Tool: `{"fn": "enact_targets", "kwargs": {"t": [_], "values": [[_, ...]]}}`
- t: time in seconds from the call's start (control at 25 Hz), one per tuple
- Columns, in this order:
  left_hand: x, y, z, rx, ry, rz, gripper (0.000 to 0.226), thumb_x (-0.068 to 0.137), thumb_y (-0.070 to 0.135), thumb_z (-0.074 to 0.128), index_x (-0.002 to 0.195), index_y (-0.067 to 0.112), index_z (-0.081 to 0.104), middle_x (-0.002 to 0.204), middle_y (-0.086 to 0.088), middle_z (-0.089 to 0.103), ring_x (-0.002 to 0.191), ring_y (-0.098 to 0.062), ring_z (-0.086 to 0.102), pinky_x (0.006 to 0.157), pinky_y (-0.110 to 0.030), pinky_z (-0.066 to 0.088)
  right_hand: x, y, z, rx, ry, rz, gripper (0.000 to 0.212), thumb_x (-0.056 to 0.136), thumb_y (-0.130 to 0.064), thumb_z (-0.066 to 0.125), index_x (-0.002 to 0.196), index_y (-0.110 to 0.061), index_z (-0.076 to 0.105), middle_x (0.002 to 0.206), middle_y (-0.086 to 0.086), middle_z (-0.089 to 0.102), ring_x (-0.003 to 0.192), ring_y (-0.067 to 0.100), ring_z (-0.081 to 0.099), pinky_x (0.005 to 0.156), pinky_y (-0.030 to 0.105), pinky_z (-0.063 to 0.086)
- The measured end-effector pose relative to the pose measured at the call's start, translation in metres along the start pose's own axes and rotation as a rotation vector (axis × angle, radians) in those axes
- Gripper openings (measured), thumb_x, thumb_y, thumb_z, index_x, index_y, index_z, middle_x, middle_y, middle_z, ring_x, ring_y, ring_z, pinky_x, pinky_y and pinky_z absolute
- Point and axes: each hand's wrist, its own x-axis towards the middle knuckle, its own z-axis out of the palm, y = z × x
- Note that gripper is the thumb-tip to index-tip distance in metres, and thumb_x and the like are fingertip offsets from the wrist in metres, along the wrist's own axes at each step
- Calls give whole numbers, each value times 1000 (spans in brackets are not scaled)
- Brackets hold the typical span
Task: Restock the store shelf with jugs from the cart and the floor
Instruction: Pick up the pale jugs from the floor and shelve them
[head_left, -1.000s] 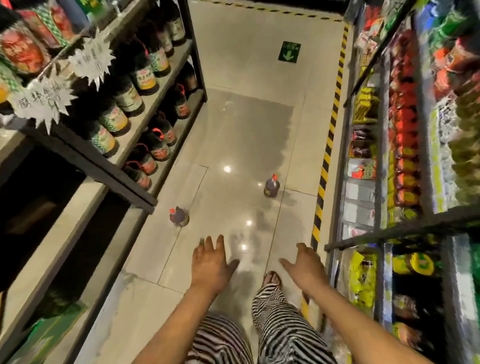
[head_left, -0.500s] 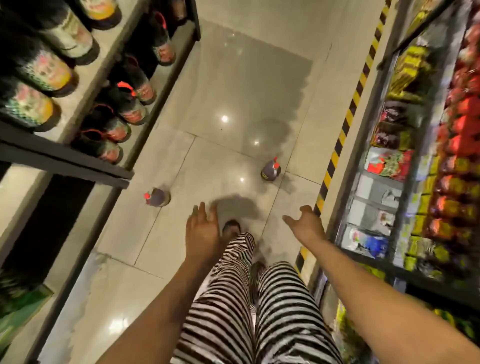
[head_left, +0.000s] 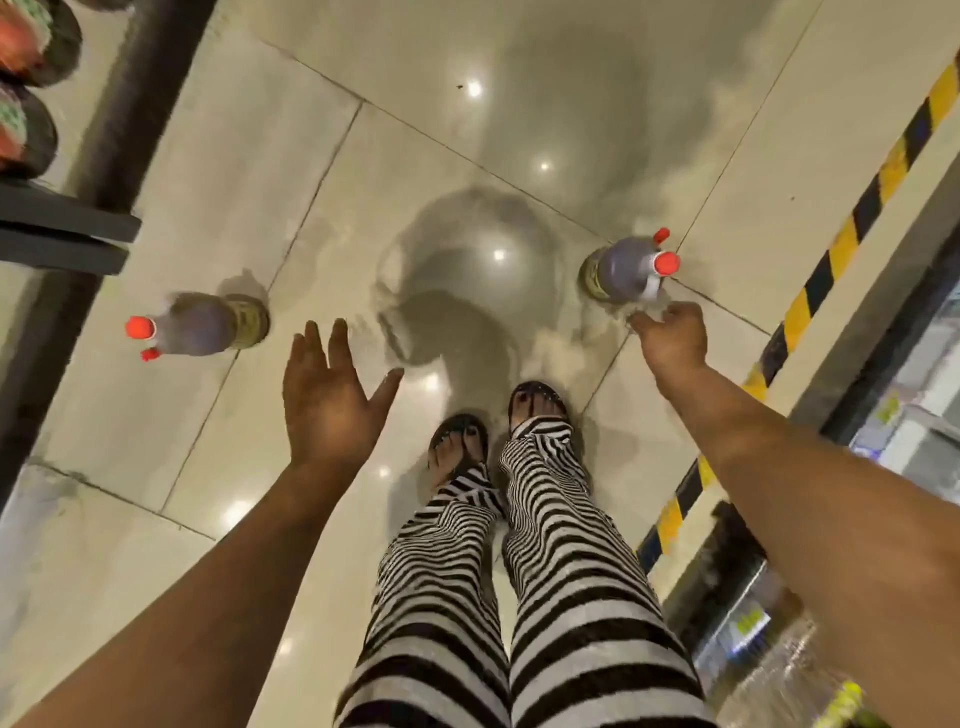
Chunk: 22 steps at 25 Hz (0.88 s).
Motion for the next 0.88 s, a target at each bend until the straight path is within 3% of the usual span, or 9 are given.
{"fn": "enact_targets", "kwargs": {"t": [0.08, 0.2, 0.32, 0.44, 0.56, 0.68, 0.8, 0.88], "values": [[16, -18, 34, -29, 2, -42, 82, 87, 56, 53, 146, 5, 28, 152, -27, 25, 142, -39, 21, 117, -46, 21, 30, 4, 34, 155, 100, -29, 40, 82, -19, 68, 114, 2, 55, 107, 14, 62, 96, 26, 58, 71, 24, 40], [18, -34, 61, -102, -1, -97, 79, 88, 54, 53, 145, 5, 30, 151, -26, 27, 142, -38, 23, 116, -44, 21, 51, 3, 61, 372, 235, 2, 15, 85, -17, 62, 96, -6, 63, 92, 7, 62, 83, 20, 56, 74, 29, 46], [5, -40, 63, -172, 7, -174, 79, 88, 57, 50, 145, 6, 31, 152, -23, 28, 143, -34, 22, 117, -43, 21, 45, -9, 68, 485, 180, 27, 7, 89, -19, 61, 88, -12, 63, 87, 4, 60, 80, 17, 55, 73, 27, 47], [-9, -44, 41, -250, 9, -296, 80, 87, 59, 50, 147, 11, 26, 156, -18, 22, 145, -30, 17, 118, -42, 18, 15, -27, 70, 330, 69, -111, 13, 87, -22, 64, 81, -11, 61, 78, 8, 54, 73, 16, 50, 68, 24, 41], [-9, -59, 12, -277, 78, -383, 83, 87, 59, 51, 149, 11, 23, 157, -18, 19, 146, -31, 15, 118, -43, 17, -25, -35, 82, 155, -63, -206, 32, 84, -30, 68, 64, -9, 55, 67, 10, 46, 66, 17, 42, 64, 28, 35], [13, -89, -12, -343, 178, -532, 90, 84, 59, 57, 149, 9, 21, 156, -19, 19, 146, -31, 15, 118, -42, 18, -69, -49, 104, -18, -246, -301, 38, 80, -36, 72, 59, -8, 57, 61, 7, 52, 60, 15, 44, 60, 30, 35], [43, -135, -17, -367, 247, -635, 93, 81, 56, 63, 148, 7, 22, 154, -19, 24, 144, -31, 19, 118, -41, 20, -107, -84, 135, -138, -400, -399, 39, 88, -21, 65, 51, -19, 52, 49, -2, 50, 45, 3, 43, 55, 25, 31], [66, -162, -8, -369, 275, -604, 91, 80, 50, 68, 147, 6, 24, 153, -16, 30, 142, -31, 25, 117, -42, 23, -122, -99, 157, -157, -535, -509, 41, 91, -6, 56, 53, -19, 57, 45, -12, 53, 42, -2, 51, 51, 21, 35]]}}
